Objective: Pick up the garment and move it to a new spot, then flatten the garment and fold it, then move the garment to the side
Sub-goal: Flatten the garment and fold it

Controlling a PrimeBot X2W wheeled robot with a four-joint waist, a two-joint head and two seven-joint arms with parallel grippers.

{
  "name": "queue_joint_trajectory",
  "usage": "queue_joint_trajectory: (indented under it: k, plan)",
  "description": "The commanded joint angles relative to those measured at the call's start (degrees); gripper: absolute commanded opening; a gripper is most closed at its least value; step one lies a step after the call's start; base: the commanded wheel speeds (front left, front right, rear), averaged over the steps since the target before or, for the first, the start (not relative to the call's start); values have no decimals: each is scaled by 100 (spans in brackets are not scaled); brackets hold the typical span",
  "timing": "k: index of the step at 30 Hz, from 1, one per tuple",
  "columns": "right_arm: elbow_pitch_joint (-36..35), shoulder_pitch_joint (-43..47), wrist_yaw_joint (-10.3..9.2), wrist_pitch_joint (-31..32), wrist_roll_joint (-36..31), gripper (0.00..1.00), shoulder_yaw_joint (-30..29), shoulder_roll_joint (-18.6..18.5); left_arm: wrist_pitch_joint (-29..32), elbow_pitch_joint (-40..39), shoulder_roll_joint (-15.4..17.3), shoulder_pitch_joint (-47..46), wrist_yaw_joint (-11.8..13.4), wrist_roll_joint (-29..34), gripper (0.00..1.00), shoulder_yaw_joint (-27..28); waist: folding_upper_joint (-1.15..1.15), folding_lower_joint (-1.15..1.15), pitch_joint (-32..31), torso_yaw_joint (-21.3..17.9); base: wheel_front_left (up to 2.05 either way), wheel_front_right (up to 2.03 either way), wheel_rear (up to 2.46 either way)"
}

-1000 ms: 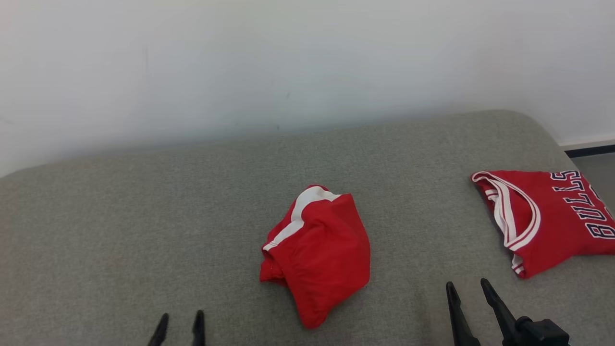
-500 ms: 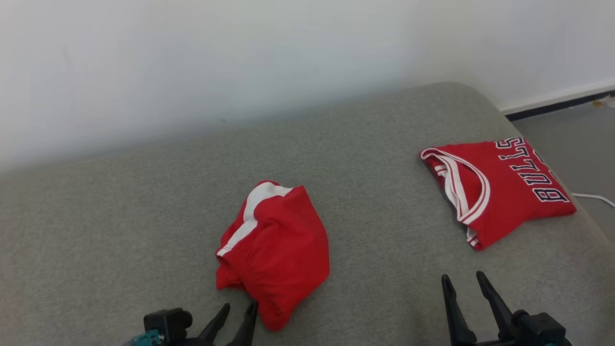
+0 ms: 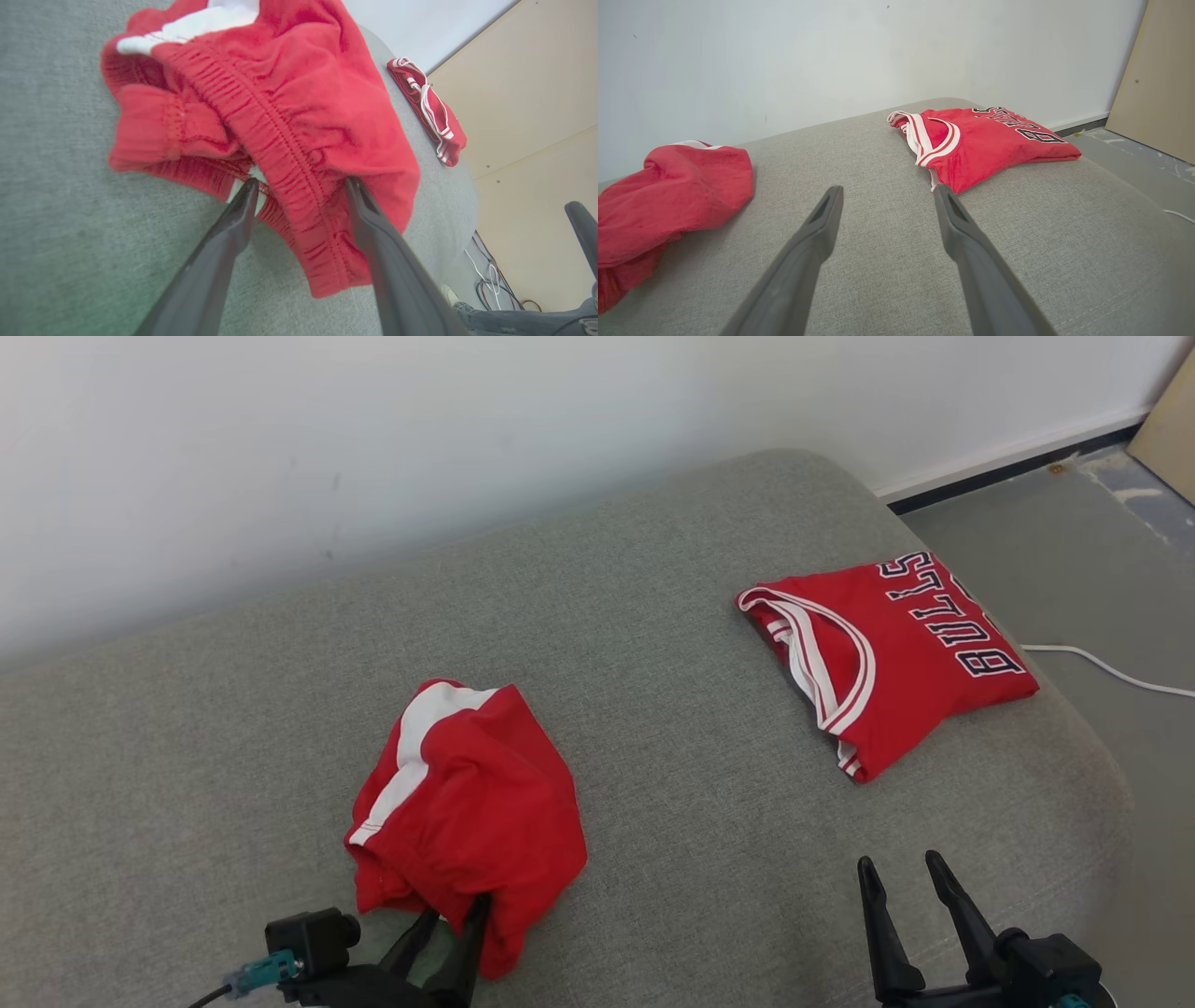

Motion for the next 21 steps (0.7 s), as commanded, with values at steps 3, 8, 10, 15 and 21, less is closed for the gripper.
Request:
queue_joint_trajectory:
  k: [3, 8, 10, 15, 21]
  plan:
    - [-1, -34, -16, -26, -9, 100, -17, 28, -70, -66, 74, -122, 9, -96, 37, -133, -1, -1, 40, -37, 0, 0, 0]
    - [16, -61, -16, -26, -7, 100, 2, 42, -388, -124, 192, -258, 9, 5, 0, -222, -1, -1, 23, -23, 0, 0, 0]
    - [25, -65, -16, -26, -13, 100, 5, 46, -596, -176, 245, -353, 69, 199, 0, -196, -1, -1, 11, -10, 0, 0, 0]
    - [21, -44, -16, -26, -31, 100, -8, 54, -817, -504, 359, -711, 247, 623, 0, -262, -1, -1, -22, 35, 0, 0, 0]
    - [17, -45, -16, -26, -58, 100, 1, 71, -617, -1019, 349, -1531, 268, 894, 0, -394, -1, -1, -50, 75, 0, 0, 0]
